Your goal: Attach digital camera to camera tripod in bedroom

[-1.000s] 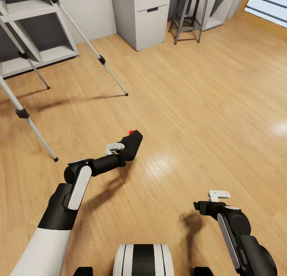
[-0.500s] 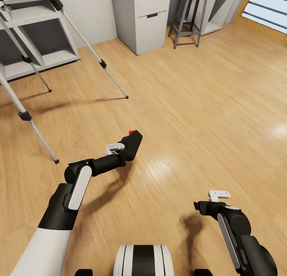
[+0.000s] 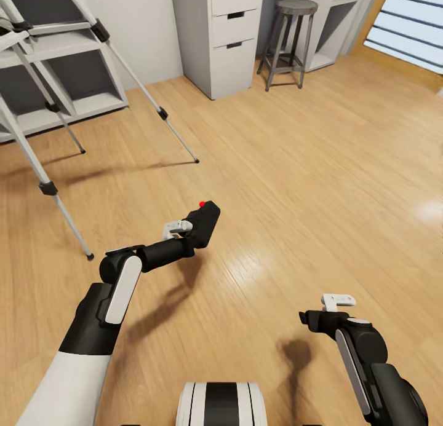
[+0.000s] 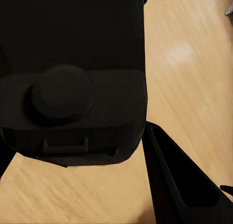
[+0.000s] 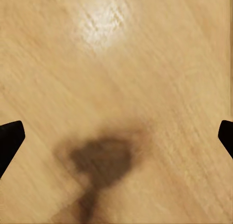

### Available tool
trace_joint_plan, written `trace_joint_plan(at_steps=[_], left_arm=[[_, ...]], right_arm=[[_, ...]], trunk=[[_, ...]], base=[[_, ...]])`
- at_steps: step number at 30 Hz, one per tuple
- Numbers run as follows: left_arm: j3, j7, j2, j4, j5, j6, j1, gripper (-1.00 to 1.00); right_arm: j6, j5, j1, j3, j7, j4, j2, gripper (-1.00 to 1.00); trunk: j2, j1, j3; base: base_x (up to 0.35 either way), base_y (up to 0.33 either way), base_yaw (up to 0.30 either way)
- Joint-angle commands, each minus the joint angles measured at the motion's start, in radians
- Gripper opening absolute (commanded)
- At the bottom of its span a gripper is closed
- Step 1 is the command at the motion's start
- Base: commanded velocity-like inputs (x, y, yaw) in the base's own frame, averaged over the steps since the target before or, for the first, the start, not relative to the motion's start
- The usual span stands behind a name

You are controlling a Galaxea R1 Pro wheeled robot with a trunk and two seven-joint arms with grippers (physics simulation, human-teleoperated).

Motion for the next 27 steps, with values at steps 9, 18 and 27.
trace_joint_plan(at_steps=[9,18,27], left_arm=[[0.001,-0.006,0.0,-0.001,-0.007,0.005,-0.001,-1.0],[0.0,-0.006,0.001,-0.001,-0.007,0.005,0.0,-1.0],[0.001,-0.007,0.001,-0.001,-0.007,0.004,0.0,-1.0]], right_arm=[[0.005,0.002,0.0,0.001,-0.001,-0.001,0.0,1.0],[0.005,0.002,0.0,0.001,-0.001,-0.001,0.002,1.0],[0.008,0.002,0.0,0.001,-0.001,-0.001,0.001,1.0]], trunk=[[0.002,-0.004,0.034],[0.004,-0.008,0.069],[0.006,-0.012,0.104]], base=[[0.0,0.0,0.0],[0.0,0.0,0.0],[0.0,0.0,0.0]])
